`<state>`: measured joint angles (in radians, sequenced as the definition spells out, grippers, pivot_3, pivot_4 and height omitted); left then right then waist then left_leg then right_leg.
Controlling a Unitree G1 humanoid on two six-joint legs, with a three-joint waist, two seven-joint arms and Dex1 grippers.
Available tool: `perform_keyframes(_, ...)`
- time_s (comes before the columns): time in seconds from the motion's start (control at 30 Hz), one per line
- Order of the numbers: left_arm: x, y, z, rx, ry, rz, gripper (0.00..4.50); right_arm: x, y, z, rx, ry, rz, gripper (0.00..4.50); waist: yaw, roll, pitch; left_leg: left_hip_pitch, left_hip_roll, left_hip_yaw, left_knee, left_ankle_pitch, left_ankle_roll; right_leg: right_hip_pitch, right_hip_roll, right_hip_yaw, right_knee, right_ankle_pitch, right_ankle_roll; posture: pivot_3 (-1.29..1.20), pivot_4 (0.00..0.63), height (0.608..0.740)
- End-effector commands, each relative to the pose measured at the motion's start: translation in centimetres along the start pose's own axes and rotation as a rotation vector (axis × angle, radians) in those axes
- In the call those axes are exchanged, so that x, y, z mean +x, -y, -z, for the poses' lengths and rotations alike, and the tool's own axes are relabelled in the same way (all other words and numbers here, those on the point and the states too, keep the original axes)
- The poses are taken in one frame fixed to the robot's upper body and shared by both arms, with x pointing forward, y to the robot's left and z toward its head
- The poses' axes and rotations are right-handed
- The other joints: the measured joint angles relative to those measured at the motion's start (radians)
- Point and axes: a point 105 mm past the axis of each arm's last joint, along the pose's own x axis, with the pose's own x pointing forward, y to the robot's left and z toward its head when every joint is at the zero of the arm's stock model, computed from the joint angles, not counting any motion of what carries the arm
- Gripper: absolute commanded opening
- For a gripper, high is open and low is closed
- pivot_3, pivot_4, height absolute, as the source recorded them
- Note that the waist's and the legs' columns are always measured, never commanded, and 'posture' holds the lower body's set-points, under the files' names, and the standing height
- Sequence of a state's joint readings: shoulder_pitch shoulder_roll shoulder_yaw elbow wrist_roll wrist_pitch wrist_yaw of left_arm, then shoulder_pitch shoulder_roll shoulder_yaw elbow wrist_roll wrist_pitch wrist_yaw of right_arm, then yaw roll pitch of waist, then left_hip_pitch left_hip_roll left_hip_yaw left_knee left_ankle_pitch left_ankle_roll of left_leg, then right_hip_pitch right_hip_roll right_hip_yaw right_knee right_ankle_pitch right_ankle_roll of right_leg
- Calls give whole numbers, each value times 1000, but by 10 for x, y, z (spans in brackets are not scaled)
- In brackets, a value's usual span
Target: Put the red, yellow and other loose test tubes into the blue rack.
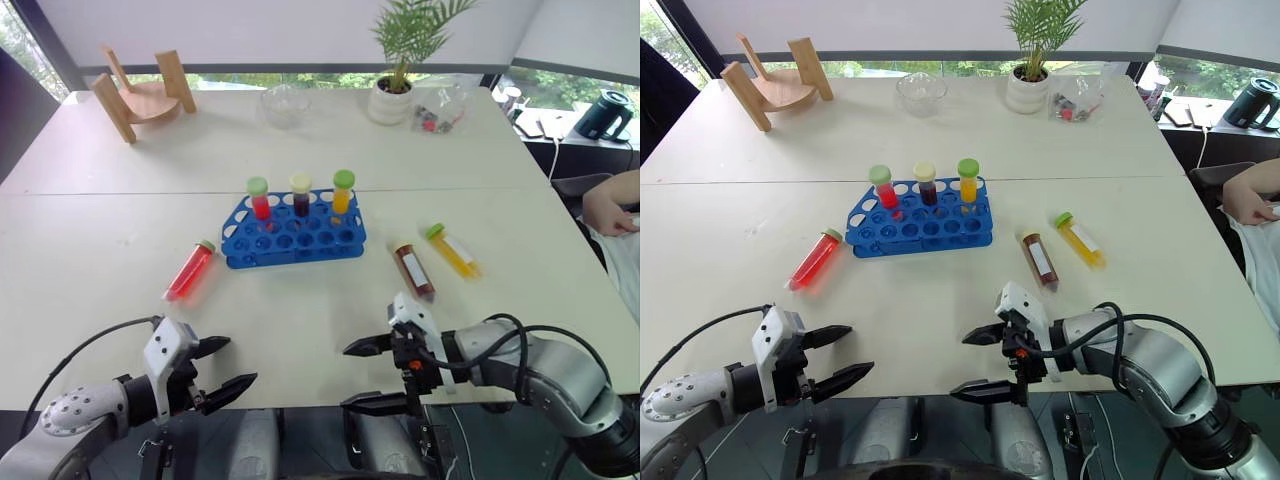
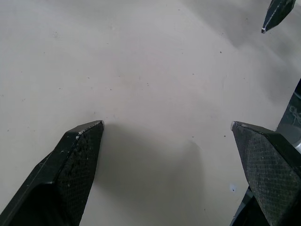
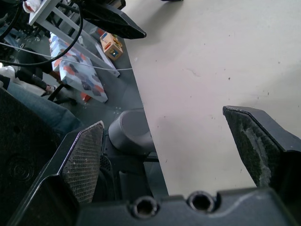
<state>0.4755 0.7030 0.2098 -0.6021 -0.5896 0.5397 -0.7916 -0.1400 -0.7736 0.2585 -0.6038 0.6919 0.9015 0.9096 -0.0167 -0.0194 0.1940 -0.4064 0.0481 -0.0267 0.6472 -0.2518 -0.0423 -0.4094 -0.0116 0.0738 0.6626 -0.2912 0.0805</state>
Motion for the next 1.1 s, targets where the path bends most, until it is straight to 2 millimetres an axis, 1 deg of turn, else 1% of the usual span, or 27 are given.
perform_keyframes(0.03, 2, -3, 0, -13, 10, -18, 4453, 2, -5, -8, -40, 20, -23, 4500, 2, 0, 0, 0, 0, 0, 0, 0, 0, 0, 0, 0, 0, 0, 0, 0, 150, 740)
perform_keyframes(0.13, 4, -3, -1, 11, 4, -15, 4453, 3, -5, -9, -40, 24, -25, 4500, 2, 0, 0, 0, 0, 0, 0, 0, 0, 0, 0, 0, 0, 0, 0, 0, 150, 740)
perform_keyframes(0.37, 6, -1, -4, 6, 0, -5, 4453, 5, -6, -10, -47, 13, -34, 4500, 2, 0, 0, 0, 0, 0, 0, 0, 0, 0, 0, 0, 0, 0, 0, 0, 150, 740)
perform_keyframes(0.57, 7, -2, -3, 21, -18, -8, 4453, 4, -4, -10, -61, 6, -14, 4500, 2, 0, 0, 0, 0, 0, 0, 0, 0, 0, 0, 0, 0, 0, 0, 0, 150, 740)
perform_keyframes(0.77, 13, 1, -5, 17, -3, 0, 4453, 1, -2, -8, -56, -1, -13, 4500, 3, 0, 0, 0, 0, 0, 0, 0, 0, 0, 0, 0, 0, 0, 0, 0, 150, 740)
perform_keyframes(0.83, 16, 1, -7, 22, 1, 1, 4453, -1, 1, -8, -62, -9, -2, 4500, 3, 0, 0, 0, 0, 0, 0, 0, 0, 1, 0, 0, 0, 0, 0, 0, 150, 740)
perform_keyframes(0.87, 17, 0, -8, 33, -1, -4, 4453, -3, 3, -7, -76, -27, 10, 4500, 4, 0, 0, 0, 0, 0, 1, 0, 0, 1, 0, 0, 0, 0, 0, 0, 150, 740)
perform_keyframes(0.93, 13, -4, -16, 77, -16, -8, 4453, -9, 6, -9, -158, -94, 32, 4500, 3, 0, 0, 0, 0, 0, 1, 0, 0, 1, 0, 0, 0, 0, 0, 0, 150, 740)
perform_keyframes(0.97, 9, -8, -26, 124, -30, -7, 4453, -18, 8, -18, -208, -117, 42, 4500, 2, 0, 0, 0, 0, 0, 1, 0, 0, 1, 0, 0, 0, 0, 0, 0, 150, 740)
perform_keyframes(1.0, 4, -13, -40, 174, -45, -4, 4453, -29, 9, -37, -247, -112, 48, 4500, 2, 0, 1, 0, 0, 0, 1, 0, 0, 0, 0, 0, 0, 0, 0, 0, 150, 740)
perform_keyframes(1.03, 1, -16, -59, 215, -39, 16, 4453, -44, 11, -59, -281, -90, 64, 4500, 2, 1, 3, 0, 0, 0, 2, 0, 0, 0, 0, 0, 1, 0, 0, 0, 150, 740)
perform_keyframes(1.07, 0, -18, -77, 263, -29, 25, 4453, -59, 14, -80, -303, -60, 91, 4500, 2, 1, 3, 0, 0, 0, 3, 1, -1, -2, 1, 0, 3, 1, -1, 0, 150, 740)
perform_keyframes(1.1, 0, -22, -92, 295, -17, 14, 4453, -72, 20, -98, -305, -39, 135, 4500, 3, 1, 3, -1, 0, -1, 2, 1, -2, -3, 1, -1, 3, 2, -2, 0, 150, 740)
